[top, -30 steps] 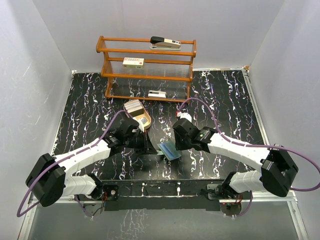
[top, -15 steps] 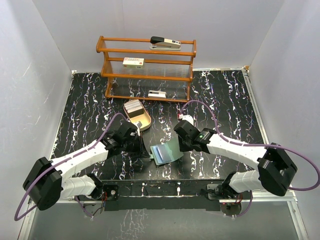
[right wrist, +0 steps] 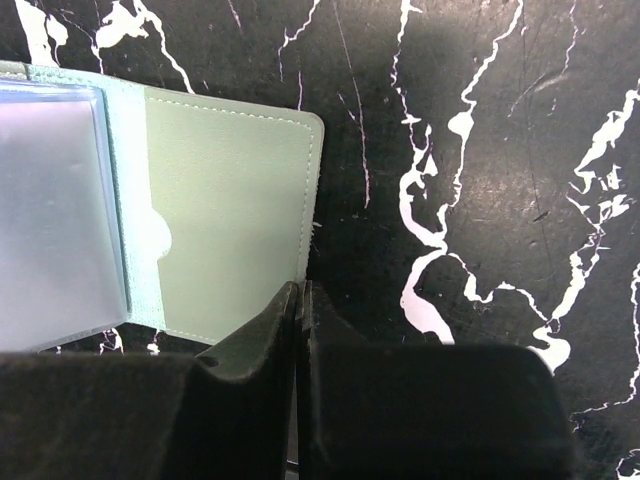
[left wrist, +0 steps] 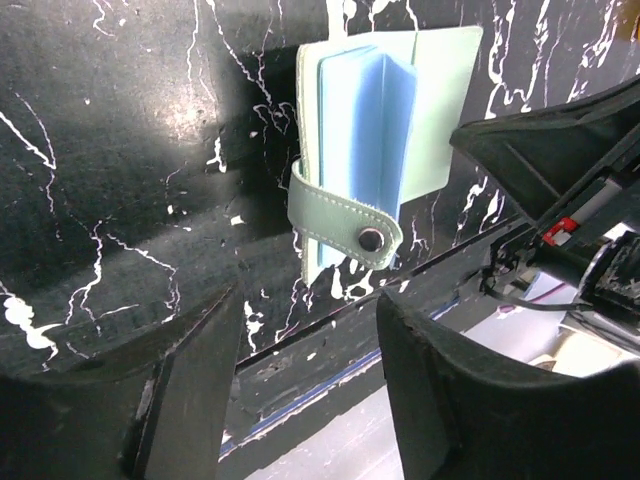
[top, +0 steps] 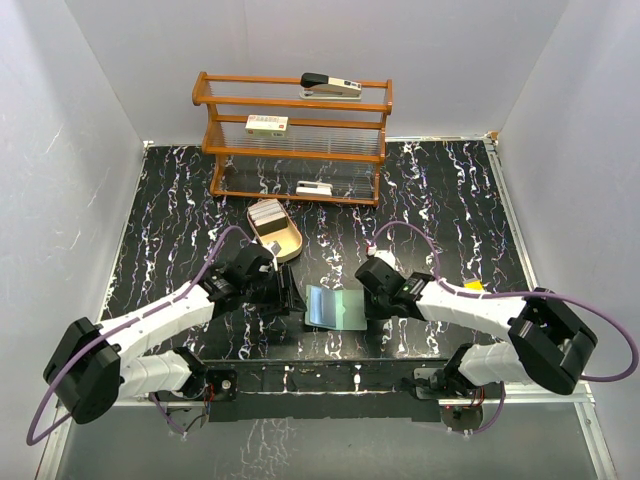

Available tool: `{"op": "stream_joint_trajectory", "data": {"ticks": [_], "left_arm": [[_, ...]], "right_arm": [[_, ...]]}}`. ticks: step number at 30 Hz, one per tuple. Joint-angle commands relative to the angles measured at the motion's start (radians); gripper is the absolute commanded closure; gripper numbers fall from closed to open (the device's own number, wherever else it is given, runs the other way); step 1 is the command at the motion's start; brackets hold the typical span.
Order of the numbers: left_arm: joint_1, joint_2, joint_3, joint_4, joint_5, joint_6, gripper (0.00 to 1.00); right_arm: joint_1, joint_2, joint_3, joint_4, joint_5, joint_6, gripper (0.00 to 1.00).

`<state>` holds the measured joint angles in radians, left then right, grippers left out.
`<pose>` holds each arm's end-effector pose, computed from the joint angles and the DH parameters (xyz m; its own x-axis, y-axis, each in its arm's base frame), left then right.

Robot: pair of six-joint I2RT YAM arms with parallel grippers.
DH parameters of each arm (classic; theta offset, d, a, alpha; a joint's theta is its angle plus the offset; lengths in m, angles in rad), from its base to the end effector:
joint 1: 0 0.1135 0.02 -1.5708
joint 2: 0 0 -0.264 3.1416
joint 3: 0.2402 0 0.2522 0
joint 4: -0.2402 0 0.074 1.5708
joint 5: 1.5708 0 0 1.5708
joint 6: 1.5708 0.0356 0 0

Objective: Put the credit cards into the card holder

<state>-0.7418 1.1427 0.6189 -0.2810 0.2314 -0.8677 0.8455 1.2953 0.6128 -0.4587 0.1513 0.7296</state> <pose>0.1625 -0.1600 0.2048 -0.9346 -0.1506 -0.3222 0.0957 0.7660 -0.6357 0.1510 0.1623 0.1603 -0.9149 -0.0387 -0.4018 -0.1184 0.9773 0.1755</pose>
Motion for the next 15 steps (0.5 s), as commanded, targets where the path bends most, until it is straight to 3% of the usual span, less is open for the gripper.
{"op": "stream_joint_trajectory", "data": {"ticks": [1,8,15], "left_arm": [[0.002,-0.025,-0.027,0.046,0.011,-0.008,0.42],[0.002,0.027,-0.050,0.168,0.036,0.022,0.30],[0.002,0.112,-0.042,0.205,-0.003,0.073,0.29]], "right_arm": [[-0.012,-0.031,-0.025,0.067,0.008,0.051,1.00],[-0.016,-0.040,-0.039,0.080,0.007,0.040,1.00],[-0.024,-0.027,-0.043,0.091,-0.002,0.039,1.00]]}}
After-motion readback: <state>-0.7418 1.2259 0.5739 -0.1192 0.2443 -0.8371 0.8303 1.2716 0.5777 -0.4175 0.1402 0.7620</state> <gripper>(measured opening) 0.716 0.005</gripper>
